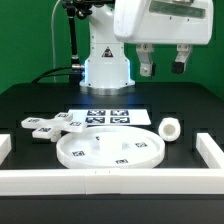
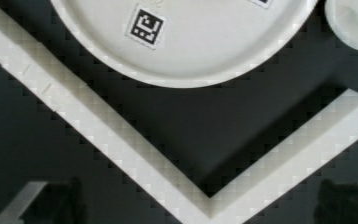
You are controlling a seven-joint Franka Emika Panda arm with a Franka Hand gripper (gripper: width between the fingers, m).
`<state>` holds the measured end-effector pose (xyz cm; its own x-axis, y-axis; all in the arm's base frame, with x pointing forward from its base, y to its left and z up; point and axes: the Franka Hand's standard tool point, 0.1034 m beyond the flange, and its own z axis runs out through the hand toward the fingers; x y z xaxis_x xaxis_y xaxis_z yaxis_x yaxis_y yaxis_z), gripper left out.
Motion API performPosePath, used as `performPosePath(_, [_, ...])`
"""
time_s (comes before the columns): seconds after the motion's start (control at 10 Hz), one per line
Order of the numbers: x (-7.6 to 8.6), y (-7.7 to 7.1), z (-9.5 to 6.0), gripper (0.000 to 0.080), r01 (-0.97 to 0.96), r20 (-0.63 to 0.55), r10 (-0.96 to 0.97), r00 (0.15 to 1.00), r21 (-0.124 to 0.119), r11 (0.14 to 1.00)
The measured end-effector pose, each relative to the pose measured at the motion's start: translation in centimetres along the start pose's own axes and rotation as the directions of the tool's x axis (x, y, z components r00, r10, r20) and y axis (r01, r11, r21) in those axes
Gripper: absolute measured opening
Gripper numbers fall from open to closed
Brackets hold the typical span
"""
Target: Assemble round table
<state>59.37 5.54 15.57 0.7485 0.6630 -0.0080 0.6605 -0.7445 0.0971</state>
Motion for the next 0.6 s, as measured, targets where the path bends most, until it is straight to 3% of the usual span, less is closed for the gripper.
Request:
performPosePath(0.1, [0.02, 0.0, -0.01, 0.065, -0.005, 0.005, 0.005, 1.0, -0.011, 1.0])
performPosePath(0.5, [-0.07, 0.0, 0.07, 0.065, 0.007, 0.006, -0.007, 1.0, -0.008, 1.0])
performPosePath(0.6, [-0.69, 0.33, 0.23, 0.065, 0.086, 0.007, -0.086, 0.996, -0.005, 0.996])
